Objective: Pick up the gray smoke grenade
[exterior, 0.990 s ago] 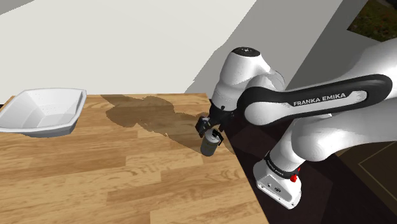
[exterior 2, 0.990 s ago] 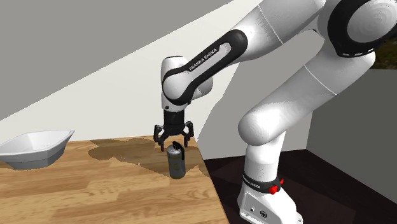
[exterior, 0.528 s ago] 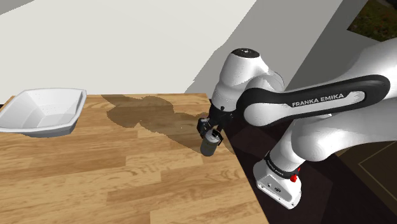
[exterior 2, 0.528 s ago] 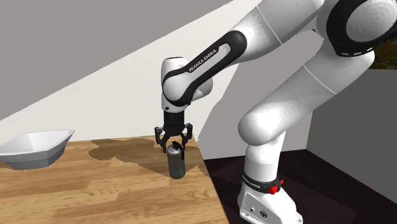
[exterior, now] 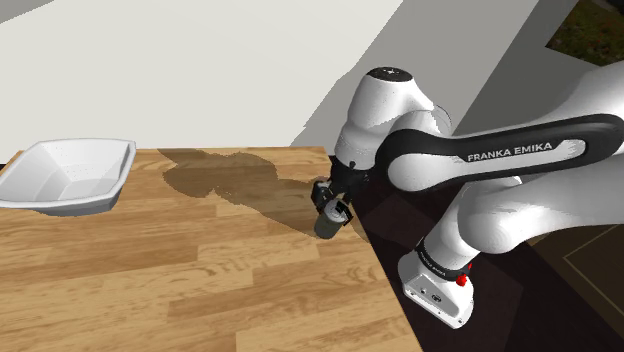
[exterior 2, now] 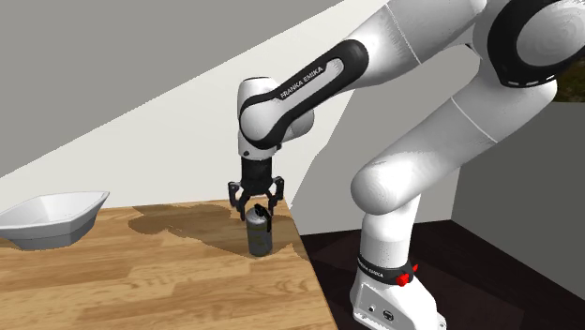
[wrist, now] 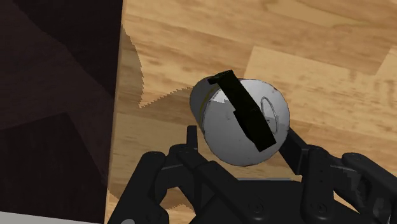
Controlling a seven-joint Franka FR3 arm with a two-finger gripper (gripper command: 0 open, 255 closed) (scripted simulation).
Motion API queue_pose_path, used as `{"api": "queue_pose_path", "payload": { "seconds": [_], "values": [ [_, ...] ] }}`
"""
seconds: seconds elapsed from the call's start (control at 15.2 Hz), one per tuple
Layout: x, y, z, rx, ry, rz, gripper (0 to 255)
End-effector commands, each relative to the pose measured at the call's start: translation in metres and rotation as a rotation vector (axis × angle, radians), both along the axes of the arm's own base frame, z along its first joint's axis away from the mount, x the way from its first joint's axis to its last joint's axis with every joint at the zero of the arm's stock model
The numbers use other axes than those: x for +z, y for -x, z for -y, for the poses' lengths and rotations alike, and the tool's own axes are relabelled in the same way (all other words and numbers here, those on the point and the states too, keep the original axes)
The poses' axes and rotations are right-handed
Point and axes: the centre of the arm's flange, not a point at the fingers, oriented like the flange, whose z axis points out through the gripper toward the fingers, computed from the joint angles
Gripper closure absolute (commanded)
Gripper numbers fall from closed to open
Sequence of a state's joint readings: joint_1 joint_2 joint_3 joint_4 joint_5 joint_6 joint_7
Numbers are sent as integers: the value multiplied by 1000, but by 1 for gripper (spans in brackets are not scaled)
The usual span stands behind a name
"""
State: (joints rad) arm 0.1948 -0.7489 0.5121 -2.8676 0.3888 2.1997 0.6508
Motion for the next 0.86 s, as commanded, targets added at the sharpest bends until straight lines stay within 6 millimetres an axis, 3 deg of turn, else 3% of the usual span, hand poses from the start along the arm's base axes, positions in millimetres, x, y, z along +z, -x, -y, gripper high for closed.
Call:
{"api": "queue_pose_path", "payload": {
  "seconds": [0.0, 0.66, 0.79],
  "values": [
    [11, -1, -1, 0, 0, 0, 255],
    [64, -1, -1, 0, 0, 0, 255],
    [64, -1, 0, 0, 0, 0, 255]
  ]
}}
